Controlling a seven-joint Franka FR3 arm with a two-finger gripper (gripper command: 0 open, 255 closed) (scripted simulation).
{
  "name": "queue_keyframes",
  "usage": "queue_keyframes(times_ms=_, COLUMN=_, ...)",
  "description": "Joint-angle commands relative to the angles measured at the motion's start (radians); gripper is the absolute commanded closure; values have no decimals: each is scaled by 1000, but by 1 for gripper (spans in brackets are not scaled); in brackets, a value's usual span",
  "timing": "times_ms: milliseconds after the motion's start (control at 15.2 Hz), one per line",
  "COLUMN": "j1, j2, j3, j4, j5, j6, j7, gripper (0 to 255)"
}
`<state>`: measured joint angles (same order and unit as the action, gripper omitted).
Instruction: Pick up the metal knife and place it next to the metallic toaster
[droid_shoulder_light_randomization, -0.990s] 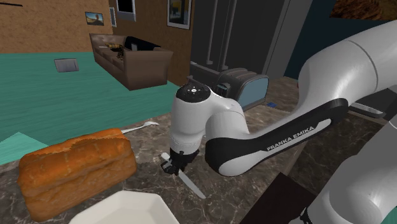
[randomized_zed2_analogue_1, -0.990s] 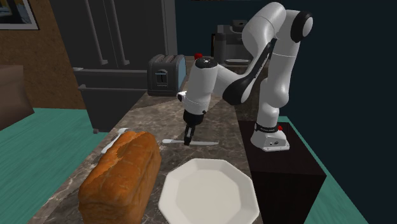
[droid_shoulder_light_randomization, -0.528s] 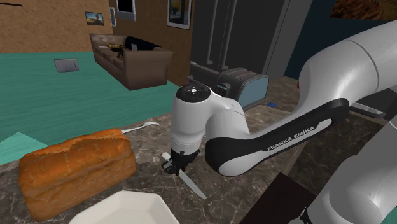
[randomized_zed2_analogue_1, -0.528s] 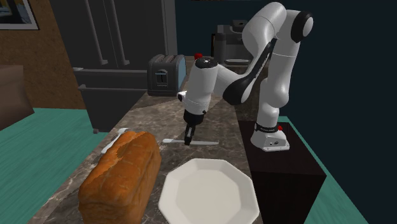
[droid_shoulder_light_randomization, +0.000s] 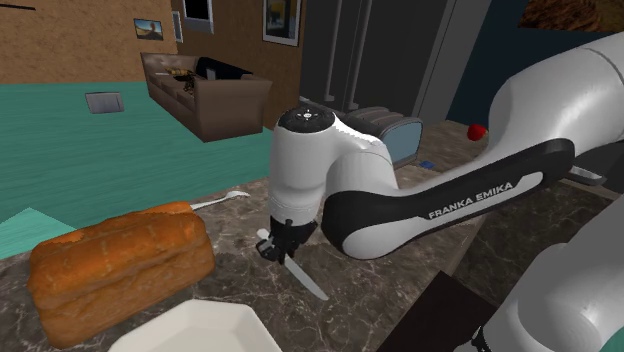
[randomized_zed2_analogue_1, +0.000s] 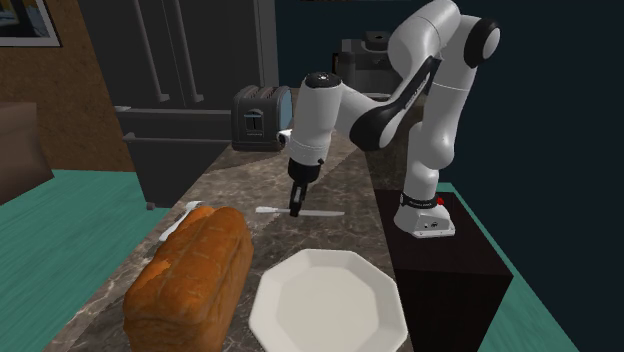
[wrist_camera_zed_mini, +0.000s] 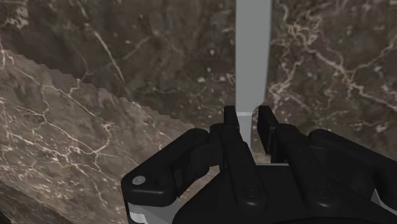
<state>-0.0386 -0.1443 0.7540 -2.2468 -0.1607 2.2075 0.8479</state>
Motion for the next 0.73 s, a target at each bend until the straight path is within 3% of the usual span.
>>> queue_keyframes(times_ms=0, j1=2, j2=-12, j3=-4, j4=12, j5=12, j6=-20, j7=-13, gripper=255)
queue_keyframes(times_ms=660, j1=11, j2=-69, j3=-30, j4=101, j5=65, j6=-148, j7=-73, gripper=255)
